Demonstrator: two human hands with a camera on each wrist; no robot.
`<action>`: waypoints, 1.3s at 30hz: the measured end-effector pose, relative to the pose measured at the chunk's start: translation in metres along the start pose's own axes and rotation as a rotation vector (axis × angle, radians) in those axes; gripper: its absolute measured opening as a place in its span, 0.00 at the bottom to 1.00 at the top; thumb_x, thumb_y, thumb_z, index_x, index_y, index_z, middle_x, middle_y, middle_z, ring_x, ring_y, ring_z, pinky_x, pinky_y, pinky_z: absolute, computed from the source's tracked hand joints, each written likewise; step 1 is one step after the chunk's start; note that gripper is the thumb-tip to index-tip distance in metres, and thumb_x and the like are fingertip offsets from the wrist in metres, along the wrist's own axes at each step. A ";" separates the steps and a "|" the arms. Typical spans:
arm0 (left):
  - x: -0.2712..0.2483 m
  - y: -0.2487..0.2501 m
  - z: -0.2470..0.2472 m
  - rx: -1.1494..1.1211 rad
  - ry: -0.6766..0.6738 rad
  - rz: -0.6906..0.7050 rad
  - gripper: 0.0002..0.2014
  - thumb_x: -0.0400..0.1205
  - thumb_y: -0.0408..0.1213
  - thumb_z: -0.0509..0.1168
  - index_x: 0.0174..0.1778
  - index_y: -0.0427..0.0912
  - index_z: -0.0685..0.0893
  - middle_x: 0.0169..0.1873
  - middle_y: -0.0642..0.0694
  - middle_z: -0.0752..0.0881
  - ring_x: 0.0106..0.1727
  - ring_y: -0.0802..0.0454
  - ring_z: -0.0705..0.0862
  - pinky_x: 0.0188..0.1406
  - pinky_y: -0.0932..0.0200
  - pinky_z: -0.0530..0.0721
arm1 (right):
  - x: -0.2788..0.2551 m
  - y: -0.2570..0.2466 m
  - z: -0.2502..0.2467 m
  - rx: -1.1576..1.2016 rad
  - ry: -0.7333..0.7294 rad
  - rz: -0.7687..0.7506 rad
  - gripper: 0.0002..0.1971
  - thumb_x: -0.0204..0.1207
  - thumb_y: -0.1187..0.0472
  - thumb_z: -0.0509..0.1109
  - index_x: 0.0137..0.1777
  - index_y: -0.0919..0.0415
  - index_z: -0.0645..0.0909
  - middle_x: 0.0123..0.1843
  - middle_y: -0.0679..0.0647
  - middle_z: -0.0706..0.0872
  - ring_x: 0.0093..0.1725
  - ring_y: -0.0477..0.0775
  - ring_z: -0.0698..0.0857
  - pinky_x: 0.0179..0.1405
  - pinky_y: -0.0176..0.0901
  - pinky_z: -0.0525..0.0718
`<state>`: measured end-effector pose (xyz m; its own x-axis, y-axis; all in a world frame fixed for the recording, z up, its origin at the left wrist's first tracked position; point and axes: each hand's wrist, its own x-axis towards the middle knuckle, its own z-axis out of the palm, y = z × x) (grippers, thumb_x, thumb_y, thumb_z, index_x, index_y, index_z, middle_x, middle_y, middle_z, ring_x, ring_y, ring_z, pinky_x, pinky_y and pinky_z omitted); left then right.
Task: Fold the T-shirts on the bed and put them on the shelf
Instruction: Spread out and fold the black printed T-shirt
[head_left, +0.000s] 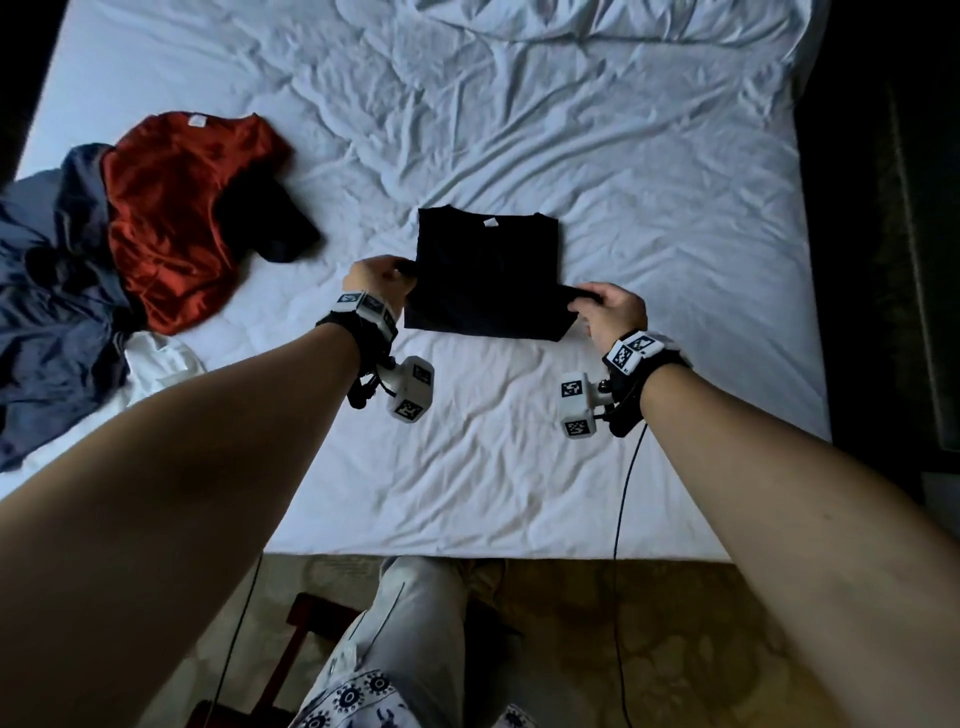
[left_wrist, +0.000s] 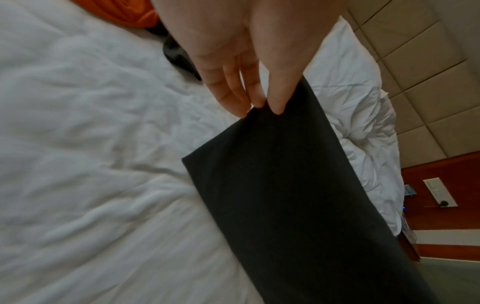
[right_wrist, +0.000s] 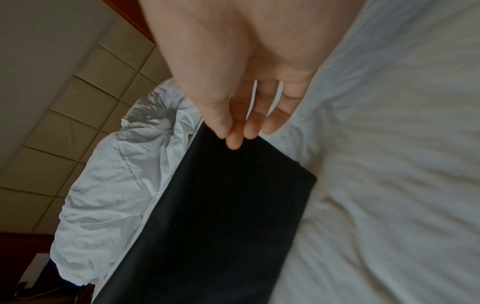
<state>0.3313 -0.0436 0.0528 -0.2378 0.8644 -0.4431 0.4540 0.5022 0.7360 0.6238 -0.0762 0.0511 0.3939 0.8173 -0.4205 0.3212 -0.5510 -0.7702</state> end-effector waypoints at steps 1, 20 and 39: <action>0.010 0.006 0.002 0.024 0.005 0.000 0.07 0.76 0.38 0.70 0.48 0.48 0.90 0.43 0.42 0.89 0.46 0.44 0.88 0.46 0.54 0.87 | 0.009 -0.006 0.002 -0.011 0.012 -0.006 0.10 0.61 0.55 0.73 0.43 0.47 0.89 0.38 0.48 0.90 0.38 0.49 0.85 0.49 0.50 0.86; 0.195 0.028 0.060 0.062 -0.016 -0.134 0.13 0.78 0.41 0.67 0.58 0.45 0.86 0.49 0.44 0.90 0.48 0.46 0.88 0.54 0.53 0.87 | 0.197 -0.038 0.077 -0.250 -0.003 0.031 0.11 0.75 0.58 0.67 0.52 0.63 0.84 0.49 0.60 0.89 0.51 0.63 0.87 0.54 0.56 0.85; 0.164 -0.029 0.079 -0.023 -0.266 -0.438 0.22 0.78 0.54 0.70 0.54 0.37 0.87 0.47 0.39 0.89 0.47 0.41 0.89 0.53 0.50 0.87 | 0.184 0.034 0.085 -0.034 -0.341 0.552 0.20 0.60 0.37 0.75 0.36 0.54 0.88 0.38 0.51 0.88 0.43 0.61 0.88 0.52 0.56 0.82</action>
<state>0.3470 0.0818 -0.0821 -0.1734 0.5375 -0.8253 0.3413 0.8188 0.4616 0.6345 0.0695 -0.0933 0.2153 0.4171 -0.8830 0.1793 -0.9057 -0.3841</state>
